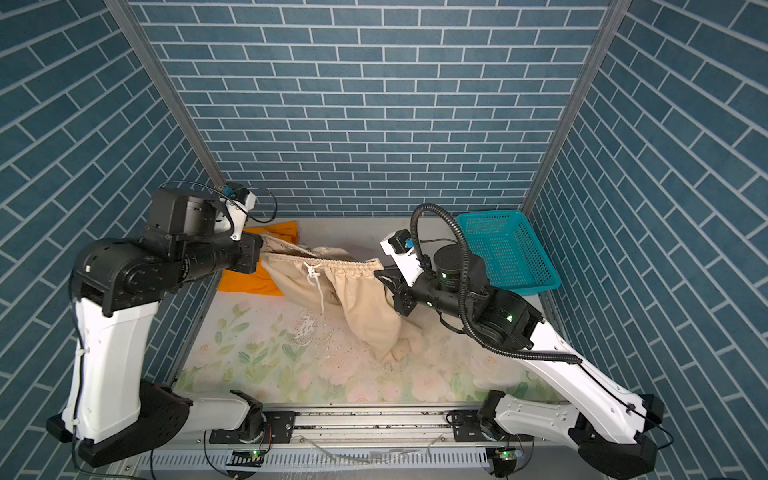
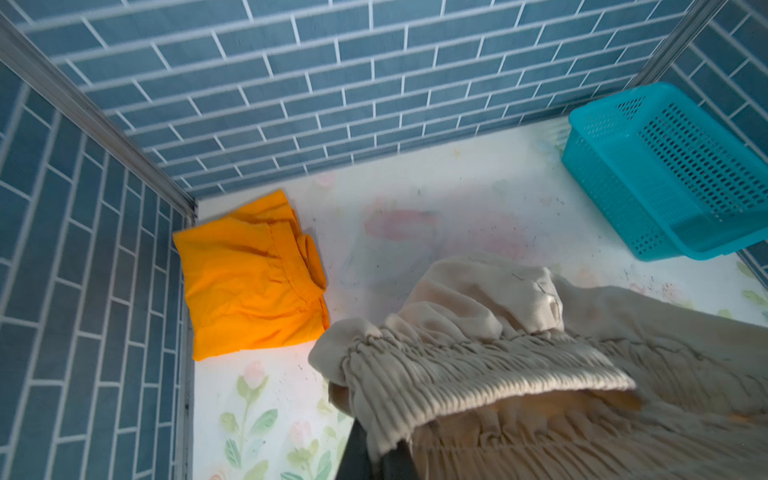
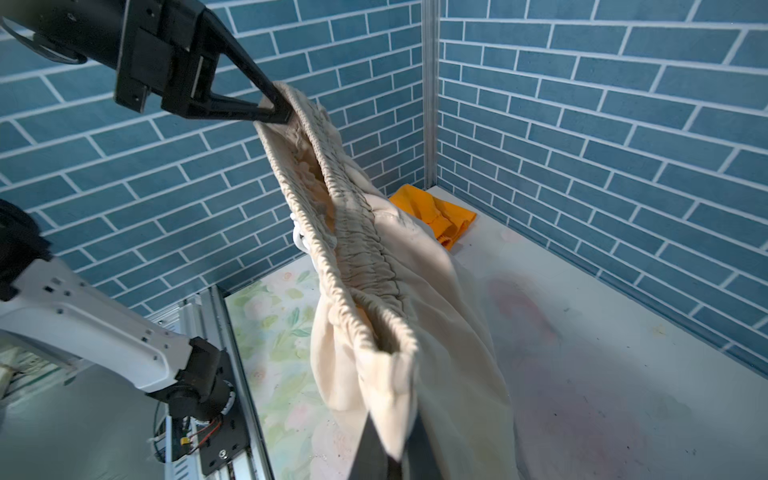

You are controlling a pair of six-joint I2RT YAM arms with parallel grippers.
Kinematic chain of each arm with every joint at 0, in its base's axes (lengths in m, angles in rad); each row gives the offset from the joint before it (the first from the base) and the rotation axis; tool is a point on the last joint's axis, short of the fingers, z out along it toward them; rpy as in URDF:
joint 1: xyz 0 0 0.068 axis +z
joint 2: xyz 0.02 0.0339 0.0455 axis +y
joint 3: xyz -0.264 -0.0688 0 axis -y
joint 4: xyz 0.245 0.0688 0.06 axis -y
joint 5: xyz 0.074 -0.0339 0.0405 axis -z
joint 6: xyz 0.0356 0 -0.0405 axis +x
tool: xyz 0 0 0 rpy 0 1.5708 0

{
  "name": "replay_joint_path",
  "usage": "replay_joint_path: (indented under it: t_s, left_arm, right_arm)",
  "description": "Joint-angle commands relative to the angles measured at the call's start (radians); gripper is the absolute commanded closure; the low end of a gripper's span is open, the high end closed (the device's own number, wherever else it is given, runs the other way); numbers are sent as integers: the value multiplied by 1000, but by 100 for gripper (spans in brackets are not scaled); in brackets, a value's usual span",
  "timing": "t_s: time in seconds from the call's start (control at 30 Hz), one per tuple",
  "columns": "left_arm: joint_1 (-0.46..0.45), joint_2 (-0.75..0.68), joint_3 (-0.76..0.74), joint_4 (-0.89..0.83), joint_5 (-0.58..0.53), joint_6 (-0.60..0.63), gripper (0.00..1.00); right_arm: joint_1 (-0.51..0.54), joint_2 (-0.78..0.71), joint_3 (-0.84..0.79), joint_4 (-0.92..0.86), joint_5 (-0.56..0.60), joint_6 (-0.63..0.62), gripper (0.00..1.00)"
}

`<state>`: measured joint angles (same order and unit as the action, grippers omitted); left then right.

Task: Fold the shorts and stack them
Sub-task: 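Lift the waistband with both grippers and spread the shorts flat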

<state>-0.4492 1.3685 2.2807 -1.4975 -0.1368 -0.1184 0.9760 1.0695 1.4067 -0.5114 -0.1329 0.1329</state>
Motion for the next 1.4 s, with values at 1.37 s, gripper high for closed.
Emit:
replay_joint_path:
  t_s: [1.37]
  left_arm:
    - [169, 595, 16, 202, -231, 118, 100]
  right_arm:
    - [-619, 631, 159, 153, -120, -184, 100]
